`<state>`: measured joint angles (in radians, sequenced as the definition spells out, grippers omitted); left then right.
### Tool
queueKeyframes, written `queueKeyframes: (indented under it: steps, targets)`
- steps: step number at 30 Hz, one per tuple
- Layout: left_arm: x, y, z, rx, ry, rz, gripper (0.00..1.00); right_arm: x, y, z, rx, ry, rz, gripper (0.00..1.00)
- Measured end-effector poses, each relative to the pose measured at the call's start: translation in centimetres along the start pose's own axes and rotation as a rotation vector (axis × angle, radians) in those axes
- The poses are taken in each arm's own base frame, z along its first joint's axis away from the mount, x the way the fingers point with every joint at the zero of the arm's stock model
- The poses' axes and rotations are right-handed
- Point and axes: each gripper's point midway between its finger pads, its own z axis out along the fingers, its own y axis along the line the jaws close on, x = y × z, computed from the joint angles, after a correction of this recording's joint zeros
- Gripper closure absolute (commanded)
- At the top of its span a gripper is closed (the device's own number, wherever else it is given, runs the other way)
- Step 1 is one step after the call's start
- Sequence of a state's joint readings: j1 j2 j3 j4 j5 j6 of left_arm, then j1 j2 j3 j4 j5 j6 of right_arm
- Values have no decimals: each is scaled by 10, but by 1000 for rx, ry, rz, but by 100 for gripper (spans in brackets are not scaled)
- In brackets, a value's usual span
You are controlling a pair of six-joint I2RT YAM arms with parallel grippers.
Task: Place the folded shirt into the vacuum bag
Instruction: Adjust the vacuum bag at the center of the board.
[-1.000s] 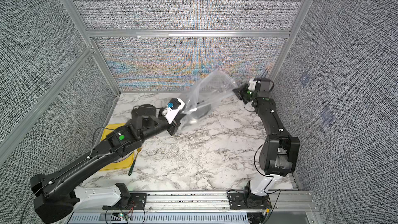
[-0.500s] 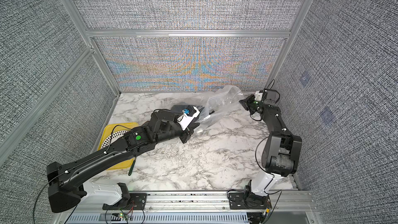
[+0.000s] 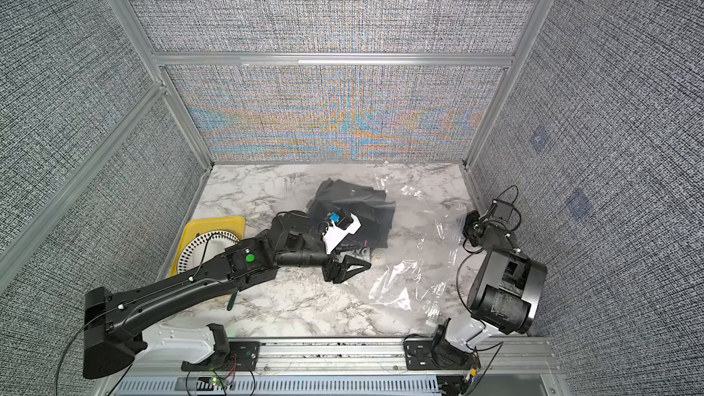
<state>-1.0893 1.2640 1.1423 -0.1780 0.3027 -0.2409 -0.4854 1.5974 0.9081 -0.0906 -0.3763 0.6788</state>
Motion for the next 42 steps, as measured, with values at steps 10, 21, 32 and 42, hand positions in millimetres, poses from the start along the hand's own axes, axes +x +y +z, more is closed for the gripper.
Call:
queueKeyframes:
  steps: [10,21,32,42]
  targets:
    - [47,171,42,-509,156,-284,15,5,-10,10,14,4,-31,94]
    - [130,352,99,-788,283,-543,17,15,-13,23,18,38,-55,93]
    - [109,468,57,-888,117,-601,22,89,19,46,-100,191,-128,93]
    - [104,412,17,-742,188,-701,14,95,23,9,-81,100,-136,36]
